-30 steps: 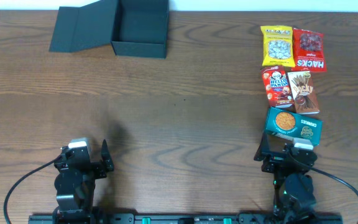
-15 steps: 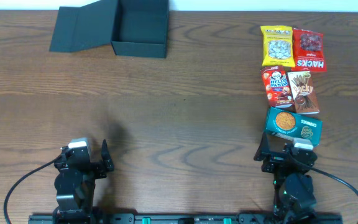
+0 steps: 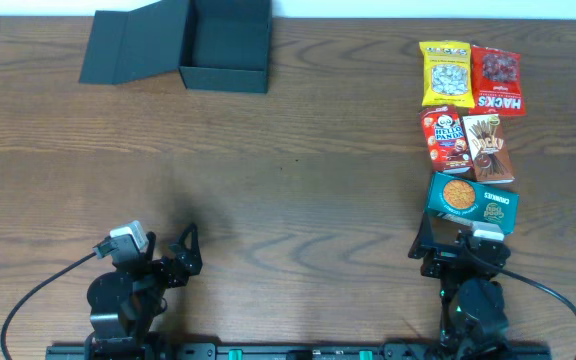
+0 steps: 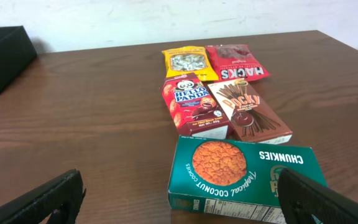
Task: Pack container
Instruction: 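Reach the left gripper to the black box lid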
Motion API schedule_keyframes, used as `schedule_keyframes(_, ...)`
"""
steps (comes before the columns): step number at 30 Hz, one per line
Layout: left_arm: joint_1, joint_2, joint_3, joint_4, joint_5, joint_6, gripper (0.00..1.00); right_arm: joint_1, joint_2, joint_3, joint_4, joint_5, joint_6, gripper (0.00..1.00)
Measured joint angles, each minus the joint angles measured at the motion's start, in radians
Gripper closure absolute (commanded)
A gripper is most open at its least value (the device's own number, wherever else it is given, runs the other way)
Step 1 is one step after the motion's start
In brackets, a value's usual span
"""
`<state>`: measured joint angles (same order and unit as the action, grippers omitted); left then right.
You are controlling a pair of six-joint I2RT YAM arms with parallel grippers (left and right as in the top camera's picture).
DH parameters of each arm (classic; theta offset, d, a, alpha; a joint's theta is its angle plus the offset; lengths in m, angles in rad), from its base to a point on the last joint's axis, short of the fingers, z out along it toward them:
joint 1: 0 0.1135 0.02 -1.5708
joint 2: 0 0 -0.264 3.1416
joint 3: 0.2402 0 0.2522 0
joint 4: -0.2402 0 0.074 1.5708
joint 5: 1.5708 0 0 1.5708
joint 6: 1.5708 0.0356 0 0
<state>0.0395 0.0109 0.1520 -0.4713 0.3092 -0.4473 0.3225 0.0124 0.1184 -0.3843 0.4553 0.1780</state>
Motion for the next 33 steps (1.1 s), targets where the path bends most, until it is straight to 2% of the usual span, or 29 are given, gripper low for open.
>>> schedule_keyframes(5,0.000,0.000,0.000,0.011,0.040,-0.124,0.05,0.000,0.000,0.000,0.000,0.000,0.000,0.01)
schedule_keyframes(8,0.000,0.000,-0.003,0.051,0.059,-0.244,0.05,0.000,0.000,0.000,0.000,0.002,0.000,0.01)
schedule_keyframes(11,0.000,0.001,-0.015,0.166,0.089,-0.302,0.05,0.000,0.000,0.000,0.000,0.003,0.000,0.01)
schedule_keyframes(16,0.000,0.069,-0.017,0.436,0.178,-0.315,0.04,0.000,-0.001,0.000,0.000,0.008,0.000,0.01)
schedule_keyframes(20,0.000,0.254,-0.015,0.522,0.224,-0.311,0.04,0.000,-0.001,0.000,0.000,0.009,0.000,0.01)
schedule_keyframes(23,-0.008,0.467,0.042,0.520,0.252,-0.269,0.04,0.000,0.000,0.000,0.000,0.010,0.000,0.01)
schedule_keyframes(28,-0.081,0.835,0.335,0.490,0.263,-0.151,0.04,0.000,-0.001,0.000,0.000,0.010,0.000,0.01)
schedule_keyframes(29,-0.099,0.913,0.409,0.467,0.257,-0.137,0.01,0.000,-0.001,0.000,0.000,0.010,0.000,0.01)
schedule_keyframes(33,-0.167,1.196,0.667,0.407,0.210,-0.134,0.00,0.000,-0.001,0.000,0.000,0.010,0.000,0.01)
